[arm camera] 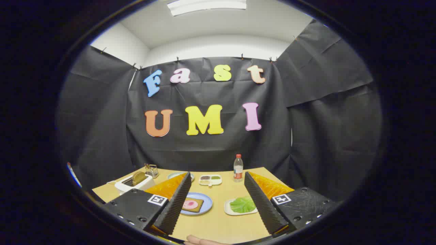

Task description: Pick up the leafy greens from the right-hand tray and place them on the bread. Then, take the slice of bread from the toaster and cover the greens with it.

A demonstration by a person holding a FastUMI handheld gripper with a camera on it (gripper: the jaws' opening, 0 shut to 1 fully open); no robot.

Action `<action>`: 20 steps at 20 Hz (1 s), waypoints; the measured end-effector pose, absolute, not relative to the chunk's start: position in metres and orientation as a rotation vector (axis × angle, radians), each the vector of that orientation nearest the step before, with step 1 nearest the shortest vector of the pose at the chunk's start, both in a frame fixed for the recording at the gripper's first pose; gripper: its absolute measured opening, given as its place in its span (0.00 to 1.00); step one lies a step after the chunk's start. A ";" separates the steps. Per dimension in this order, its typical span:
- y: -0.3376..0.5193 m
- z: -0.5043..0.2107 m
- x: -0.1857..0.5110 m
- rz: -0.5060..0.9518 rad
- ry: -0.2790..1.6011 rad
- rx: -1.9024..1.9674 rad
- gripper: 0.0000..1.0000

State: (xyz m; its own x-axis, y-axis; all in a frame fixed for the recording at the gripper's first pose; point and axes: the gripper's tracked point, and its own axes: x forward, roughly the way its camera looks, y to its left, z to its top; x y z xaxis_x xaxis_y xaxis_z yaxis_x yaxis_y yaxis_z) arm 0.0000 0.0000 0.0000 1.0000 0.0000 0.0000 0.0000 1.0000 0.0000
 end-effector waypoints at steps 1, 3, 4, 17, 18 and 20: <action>0.004 -0.003 0.000 0.011 0.007 0.004 0.96; 0.007 -0.008 0.001 0.025 0.016 0.000 0.95; 0.008 -0.009 0.001 0.026 0.016 -0.007 0.95; 0.002 -0.037 0.027 0.008 0.064 -0.029 0.95; -0.001 -0.040 0.034 0.007 0.073 -0.034 0.95; -0.007 -0.049 0.050 0.012 0.088 -0.048 0.95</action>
